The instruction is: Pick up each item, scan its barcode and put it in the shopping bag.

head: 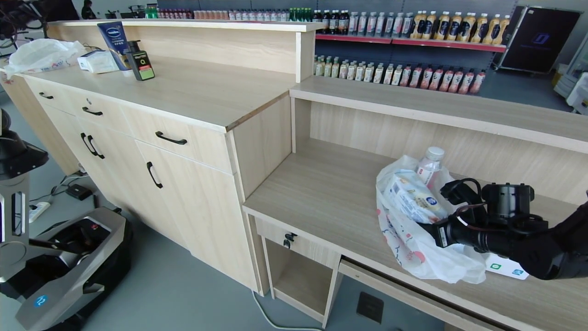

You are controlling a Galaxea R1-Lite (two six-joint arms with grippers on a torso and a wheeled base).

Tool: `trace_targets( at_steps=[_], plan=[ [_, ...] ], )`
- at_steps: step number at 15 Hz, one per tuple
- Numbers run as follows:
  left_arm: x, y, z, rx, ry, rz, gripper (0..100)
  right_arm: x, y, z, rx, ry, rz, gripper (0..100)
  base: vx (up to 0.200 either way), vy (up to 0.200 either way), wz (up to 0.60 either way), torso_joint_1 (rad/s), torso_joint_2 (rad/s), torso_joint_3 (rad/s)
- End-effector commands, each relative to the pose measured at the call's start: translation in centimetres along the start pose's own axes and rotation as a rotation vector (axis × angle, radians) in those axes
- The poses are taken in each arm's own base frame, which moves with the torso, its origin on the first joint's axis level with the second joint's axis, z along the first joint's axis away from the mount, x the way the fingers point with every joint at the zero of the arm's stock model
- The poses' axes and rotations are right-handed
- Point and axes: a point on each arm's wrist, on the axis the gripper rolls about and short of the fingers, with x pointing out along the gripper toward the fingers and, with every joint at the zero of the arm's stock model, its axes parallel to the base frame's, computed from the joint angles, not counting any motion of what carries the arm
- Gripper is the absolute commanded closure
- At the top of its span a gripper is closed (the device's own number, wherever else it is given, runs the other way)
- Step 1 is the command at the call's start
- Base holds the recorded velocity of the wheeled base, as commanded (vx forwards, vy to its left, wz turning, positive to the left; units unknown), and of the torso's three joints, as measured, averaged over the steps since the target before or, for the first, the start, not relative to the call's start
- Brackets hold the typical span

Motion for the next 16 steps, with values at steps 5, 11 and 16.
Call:
trace_targets(
  at_steps=[5,11,16],
  plan=[
    [0.0,0.0,0.0,0.000,0.000,0.001,0,-1.3,-0.2,2.0,-0.054,-0.081,-0.015,0,0.000,0.000,0.00,0.000,0.00,0.000],
    [0.0,0.0,0.0,0.000,0.000,0.001,0,-7.4,-0.2,7.0,-0.326,-0.301,-0.083,0,0.000,0.000,0.00,0.000,0.00,0.000],
    [0.0,0.0,0.0,0.000,0.000,0.001,0,-15.0,-1.4,14.3,-0.375,-0.573,-0.264,0,0.000,0.000,-0.60,0.005,0.00,0.004]
  ],
)
